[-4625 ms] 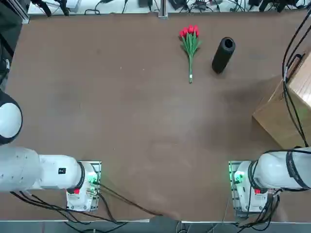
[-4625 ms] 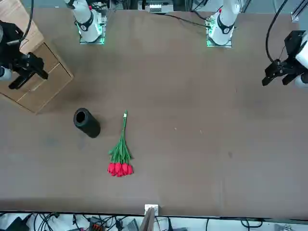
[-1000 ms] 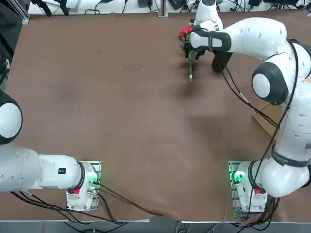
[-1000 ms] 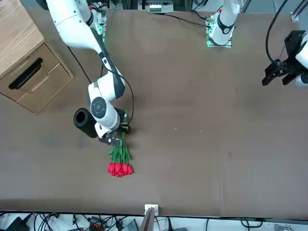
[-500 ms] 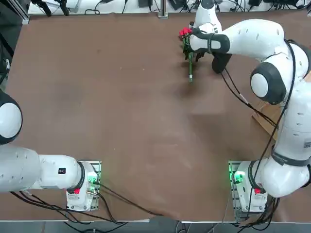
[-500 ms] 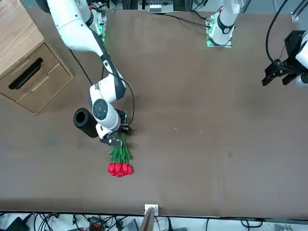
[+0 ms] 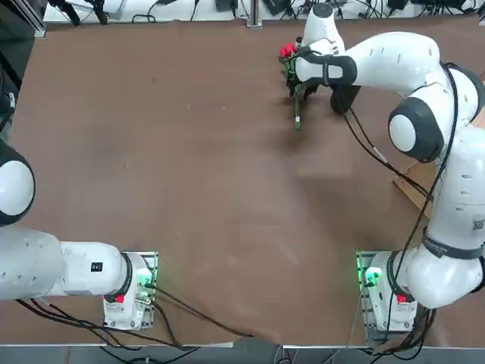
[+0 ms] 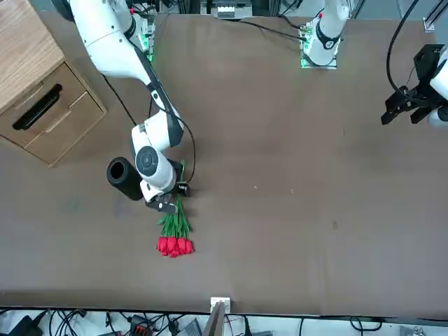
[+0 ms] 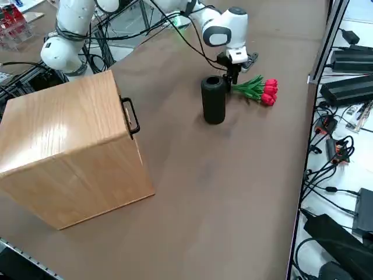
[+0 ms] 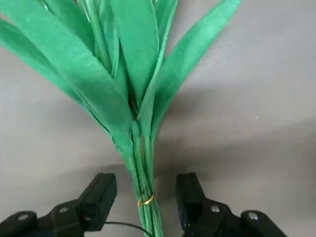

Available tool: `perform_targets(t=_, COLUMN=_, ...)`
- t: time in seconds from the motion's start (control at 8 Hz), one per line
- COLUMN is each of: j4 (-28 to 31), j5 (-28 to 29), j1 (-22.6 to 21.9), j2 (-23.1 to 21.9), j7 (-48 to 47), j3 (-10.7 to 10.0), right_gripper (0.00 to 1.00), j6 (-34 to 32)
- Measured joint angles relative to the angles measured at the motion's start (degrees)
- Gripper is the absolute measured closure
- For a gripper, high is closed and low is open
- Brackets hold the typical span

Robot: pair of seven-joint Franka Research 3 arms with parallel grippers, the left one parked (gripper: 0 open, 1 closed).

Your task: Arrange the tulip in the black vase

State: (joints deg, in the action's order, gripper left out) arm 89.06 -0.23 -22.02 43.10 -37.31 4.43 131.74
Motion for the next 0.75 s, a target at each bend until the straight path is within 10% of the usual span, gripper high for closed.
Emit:
perform_targets(t=0.5, j4=0.00, j5=-0.18, j1=0.00, j2=0.95, j7=-0.13, j3=-0.09, right_gripper=0.53, j6=1.43)
perform_targets(t=0.75, j4=-0.03, j5=-0.19, j1=0.01, j2=1.14, j7=-0.14, j3=-0.15, right_gripper=0.84, j6=1.87)
